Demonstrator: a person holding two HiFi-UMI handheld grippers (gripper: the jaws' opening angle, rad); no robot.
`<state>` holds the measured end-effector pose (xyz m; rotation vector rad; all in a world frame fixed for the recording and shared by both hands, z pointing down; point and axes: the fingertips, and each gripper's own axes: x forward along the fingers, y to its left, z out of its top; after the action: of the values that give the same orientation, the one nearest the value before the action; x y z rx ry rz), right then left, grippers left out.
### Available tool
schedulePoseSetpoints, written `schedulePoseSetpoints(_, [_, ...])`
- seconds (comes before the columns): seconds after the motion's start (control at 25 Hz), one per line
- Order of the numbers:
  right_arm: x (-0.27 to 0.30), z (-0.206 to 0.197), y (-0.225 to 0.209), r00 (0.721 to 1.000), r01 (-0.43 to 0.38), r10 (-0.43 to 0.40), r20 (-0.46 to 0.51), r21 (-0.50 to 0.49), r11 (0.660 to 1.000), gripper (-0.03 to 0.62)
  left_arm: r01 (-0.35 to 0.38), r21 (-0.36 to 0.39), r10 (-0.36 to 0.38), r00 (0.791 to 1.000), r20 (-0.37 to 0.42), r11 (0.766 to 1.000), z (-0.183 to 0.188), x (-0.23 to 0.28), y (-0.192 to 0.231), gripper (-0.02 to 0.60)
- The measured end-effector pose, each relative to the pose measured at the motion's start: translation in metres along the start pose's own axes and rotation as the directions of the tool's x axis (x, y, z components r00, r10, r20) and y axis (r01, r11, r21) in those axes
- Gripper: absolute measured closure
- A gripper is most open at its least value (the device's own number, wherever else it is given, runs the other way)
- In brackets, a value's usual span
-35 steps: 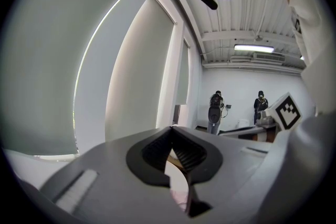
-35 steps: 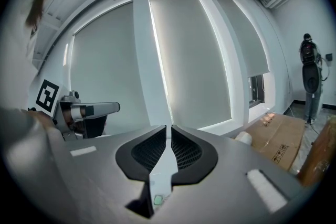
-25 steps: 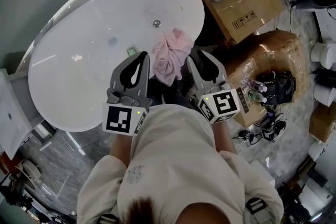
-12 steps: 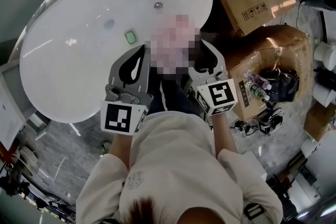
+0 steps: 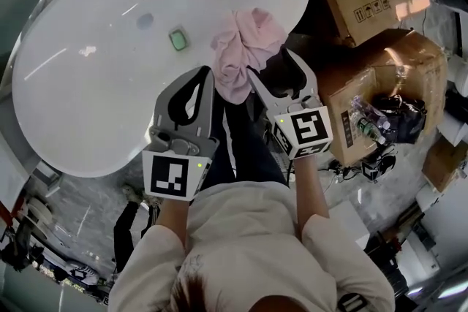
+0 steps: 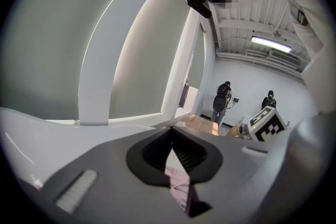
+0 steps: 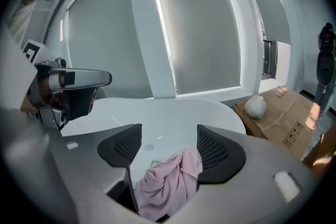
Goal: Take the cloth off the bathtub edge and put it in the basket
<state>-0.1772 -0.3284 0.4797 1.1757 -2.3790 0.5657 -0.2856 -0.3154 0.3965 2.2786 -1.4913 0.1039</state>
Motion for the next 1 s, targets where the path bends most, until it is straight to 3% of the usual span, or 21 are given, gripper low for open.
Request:
schedulePoseSetpoints(0.32, [0.044, -0.058, -0.005, 0.996, -0.026, 0.027, -0.085, 0.020, 0.999, 0.172, -0.024, -0.033, 0.024, 0.999, -0.024, 0.999, -0.041, 0.024, 0.019, 0.532])
schedulePoseSetpoints(0.48, [0.064, -0.094, -0.008, 0.991, -0.031, 0.035, -0.130, 0.036, 0.999, 0.161, -0.023, 0.014, 0.023, 0.999, -0.029, 1.000, -0.064, 0.032, 0.026, 0.532])
schedulePoseSetpoints(0.72, [0.094, -0.141, -0.022, 0.982, -0.006, 0.014, -0.188, 0.040, 0.999, 0.160, -0.041, -0.053, 0.038, 0.998, -0.058, 0.998, -0.094, 0.049, 0.028, 0.532])
schedulePoseSetpoints(0.88, [0.112, -0.166, -0.030, 0.970, -0.003, 0.016, -0.242, 0.053, 0.999, 0.089, -0.051, -0.065, 0.046, 0.996, -0.072, 0.997, -0.105, 0.052, 0.030, 0.532])
schedulePoseSetpoints(1.0, [0.121, -0.187, -0.036, 0.956, 0.006, 0.010, -0.294, 0.055, 0.998, 0.071, -0.053, -0.019, 0.051, 0.996, -0.067, 0.998, -0.111, 0.050, 0.036, 0.532])
